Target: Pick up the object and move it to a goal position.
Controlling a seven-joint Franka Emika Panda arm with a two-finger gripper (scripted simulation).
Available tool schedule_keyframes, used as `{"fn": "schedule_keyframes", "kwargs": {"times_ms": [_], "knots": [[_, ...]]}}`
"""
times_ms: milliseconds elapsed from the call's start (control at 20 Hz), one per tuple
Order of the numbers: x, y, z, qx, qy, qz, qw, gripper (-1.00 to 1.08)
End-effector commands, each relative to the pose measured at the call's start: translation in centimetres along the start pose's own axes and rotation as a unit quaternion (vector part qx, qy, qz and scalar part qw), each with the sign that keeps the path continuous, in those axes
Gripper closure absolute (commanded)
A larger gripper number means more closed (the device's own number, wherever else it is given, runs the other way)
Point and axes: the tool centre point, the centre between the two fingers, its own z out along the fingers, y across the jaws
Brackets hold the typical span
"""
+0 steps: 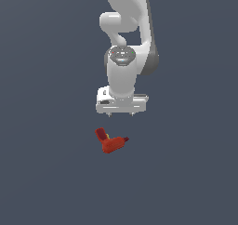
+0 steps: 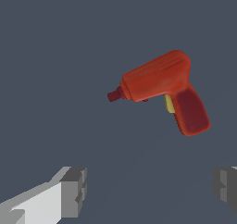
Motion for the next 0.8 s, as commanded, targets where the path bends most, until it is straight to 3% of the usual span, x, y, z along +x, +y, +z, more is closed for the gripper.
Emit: {"fn": "schedule_keyframes", "kwargs": {"times_ms": [0, 300, 750], "knots": [[0.0, 0.0, 0.0, 0.0, 0.0, 0.0, 1.0, -1.0], [0.6, -1.5, -0.9, 0.004, 0.01, -0.004, 0.9999, -1.0], [0.9, -1.4, -0.7, 0.004, 0.006, 0.015, 0.9999, -1.0]]}}
